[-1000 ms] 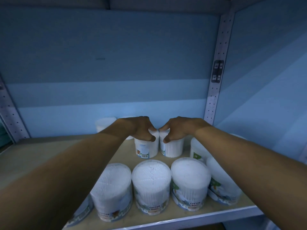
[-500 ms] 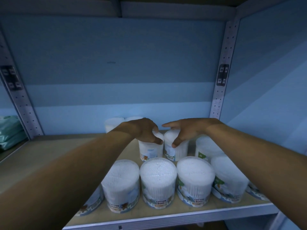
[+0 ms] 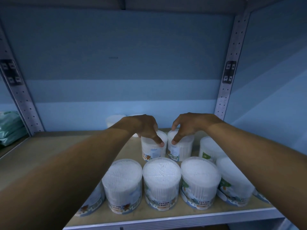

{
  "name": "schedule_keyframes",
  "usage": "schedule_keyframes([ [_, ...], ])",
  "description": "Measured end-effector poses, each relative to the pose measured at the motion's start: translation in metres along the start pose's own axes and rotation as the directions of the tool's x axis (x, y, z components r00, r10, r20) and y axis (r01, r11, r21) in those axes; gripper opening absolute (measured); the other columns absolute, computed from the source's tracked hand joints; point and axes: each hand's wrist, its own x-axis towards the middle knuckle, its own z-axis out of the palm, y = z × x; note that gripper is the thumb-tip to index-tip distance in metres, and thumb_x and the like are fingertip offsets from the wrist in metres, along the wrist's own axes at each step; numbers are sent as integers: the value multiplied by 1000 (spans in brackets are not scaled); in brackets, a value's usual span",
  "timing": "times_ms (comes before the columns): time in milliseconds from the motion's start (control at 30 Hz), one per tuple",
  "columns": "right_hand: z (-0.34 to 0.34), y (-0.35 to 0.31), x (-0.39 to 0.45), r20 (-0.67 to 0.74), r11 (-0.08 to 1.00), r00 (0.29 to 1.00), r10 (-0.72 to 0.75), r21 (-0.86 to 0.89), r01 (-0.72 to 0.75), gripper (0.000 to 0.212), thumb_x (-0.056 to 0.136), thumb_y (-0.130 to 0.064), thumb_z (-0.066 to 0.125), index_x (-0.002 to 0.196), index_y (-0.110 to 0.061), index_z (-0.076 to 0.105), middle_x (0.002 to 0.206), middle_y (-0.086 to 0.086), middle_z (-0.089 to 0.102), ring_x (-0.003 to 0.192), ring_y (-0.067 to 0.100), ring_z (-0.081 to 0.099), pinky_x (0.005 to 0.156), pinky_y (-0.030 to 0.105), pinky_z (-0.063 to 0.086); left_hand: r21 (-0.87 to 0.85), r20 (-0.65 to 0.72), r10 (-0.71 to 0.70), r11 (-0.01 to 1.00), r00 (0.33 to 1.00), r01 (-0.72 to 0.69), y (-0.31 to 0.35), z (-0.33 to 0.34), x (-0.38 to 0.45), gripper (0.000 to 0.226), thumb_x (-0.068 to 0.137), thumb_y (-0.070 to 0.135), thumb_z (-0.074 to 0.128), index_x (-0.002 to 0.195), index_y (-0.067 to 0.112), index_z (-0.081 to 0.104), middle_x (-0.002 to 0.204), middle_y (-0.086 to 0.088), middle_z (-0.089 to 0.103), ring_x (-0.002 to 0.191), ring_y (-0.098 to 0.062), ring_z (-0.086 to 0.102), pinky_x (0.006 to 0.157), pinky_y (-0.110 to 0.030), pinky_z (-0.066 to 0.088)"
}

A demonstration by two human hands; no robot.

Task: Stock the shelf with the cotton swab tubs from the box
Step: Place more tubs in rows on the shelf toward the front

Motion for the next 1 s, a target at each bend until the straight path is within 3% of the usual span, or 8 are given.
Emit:
schedule_keyframes([
  [167,-3,5,-2,23,999,998,-52,15,51,69,67,-56,84,130,-40,60,131,-12,54,116,17,55,101,32,48,-28,13,-49,998,999,49,9,-6,-2,74,64,66,80,116,17,64,105,-1,66,76,-20,67,59,-23,51],
  [300,-8,8,-8,104,992,986,-126,42,123,68,73,-36,86,135,-41,57,139,-13,51,124,14,50,108,33,41,10,30,-119,993,992,119,11,-7,-2,74,61,73,77,103,14,62,101,-5,67,68,-22,71,61,-26,56],
  [367,-9,9,-9,119,989,983,-141,54,135,69,75,-32,85,137,-41,54,144,-12,48,126,14,48,107,32,40,-4,35,-141,990,989,141,10,-6,-3,80,62,75,75,111,13,60,112,-7,65,79,-24,70,67,-29,59],
  [467,-9,9,-6,64,997,996,-63,45,60,73,71,-57,81,137,-45,50,144,-11,46,126,19,51,105,36,43,-33,67,-94,995,993,97,9,-10,-6,100,67,69,76,146,21,39,142,0,48,103,-23,58,86,-34,58],
  [600,-5,5,2,51,1000,998,23,18,-24,87,58,-78,76,134,-42,51,133,-9,50,105,22,63,88,35,58,-62,130,1,998,991,8,3,-15,-9,99,65,54,85,149,31,39,145,9,46,120,-21,54,89,-31,56],
  [733,-4,2,2,57,999,998,35,-1,-35,82,61,-68,82,132,-34,56,130,-4,53,101,25,65,83,38,61,-97,123,28,995,992,-16,2,-13,-10,81,68,45,87,140,28,52,137,7,55,106,-19,60,78,-25,56],
  [867,-6,0,1,103,1000,995,2,10,-3,77,67,-49,87,134,-35,54,134,-4,48,110,23,59,85,33,59,-26,93,-32,999,995,34,6,-11,-11,91,63,61,83,141,27,51,136,7,54,81,-19,70,70,-24,53],
  [1000,-8,6,-2,129,996,988,-83,-25,86,74,70,-42,87,135,-43,51,135,-12,47,120,18,53,101,35,50,16,49,-73,997,996,73,8,-7,-13,87,59,69,81,130,24,57,124,4,62,73,-19,72,68,-26,52],
])
